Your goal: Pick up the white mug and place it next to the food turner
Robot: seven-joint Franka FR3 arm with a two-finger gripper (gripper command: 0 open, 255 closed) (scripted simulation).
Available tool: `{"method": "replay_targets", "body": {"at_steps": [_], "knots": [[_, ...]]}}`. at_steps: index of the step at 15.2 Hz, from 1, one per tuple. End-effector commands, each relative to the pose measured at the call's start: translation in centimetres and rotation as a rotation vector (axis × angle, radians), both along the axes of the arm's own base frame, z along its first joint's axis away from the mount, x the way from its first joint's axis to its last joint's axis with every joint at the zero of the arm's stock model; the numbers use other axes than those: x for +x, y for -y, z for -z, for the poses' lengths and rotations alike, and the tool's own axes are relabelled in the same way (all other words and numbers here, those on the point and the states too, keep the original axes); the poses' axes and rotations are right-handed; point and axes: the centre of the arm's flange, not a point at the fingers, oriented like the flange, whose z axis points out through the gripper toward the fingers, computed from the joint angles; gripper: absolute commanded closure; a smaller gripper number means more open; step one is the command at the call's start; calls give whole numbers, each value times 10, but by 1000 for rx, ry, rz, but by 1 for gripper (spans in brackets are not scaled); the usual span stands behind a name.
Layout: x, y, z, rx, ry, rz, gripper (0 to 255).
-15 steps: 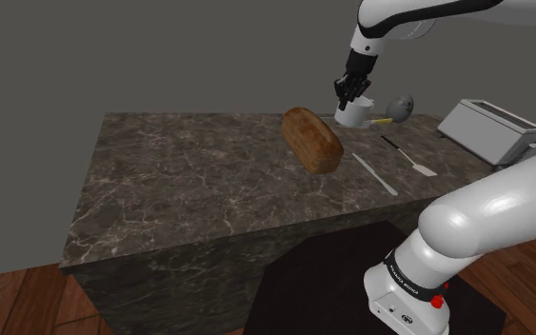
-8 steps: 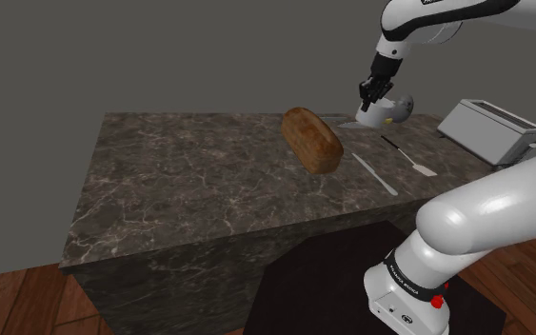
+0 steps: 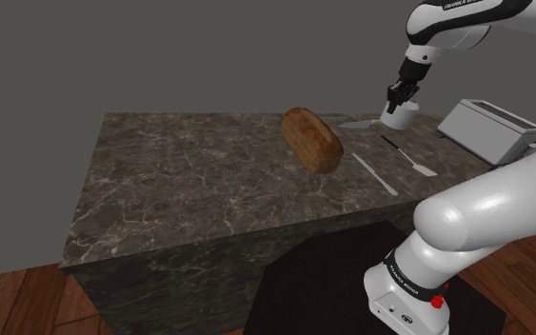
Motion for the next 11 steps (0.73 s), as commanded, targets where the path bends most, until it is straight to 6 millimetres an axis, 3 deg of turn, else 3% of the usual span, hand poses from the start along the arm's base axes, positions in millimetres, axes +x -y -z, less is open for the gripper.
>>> {"method": "replay_targets", "body": {"at_steps": [1, 3, 11], "knots": [[-11, 25, -1, -1, 0, -1, 255], [-22, 47, -1, -1, 0, -1, 255], [-22, 47, 41, -1, 0, -1, 255]]}}
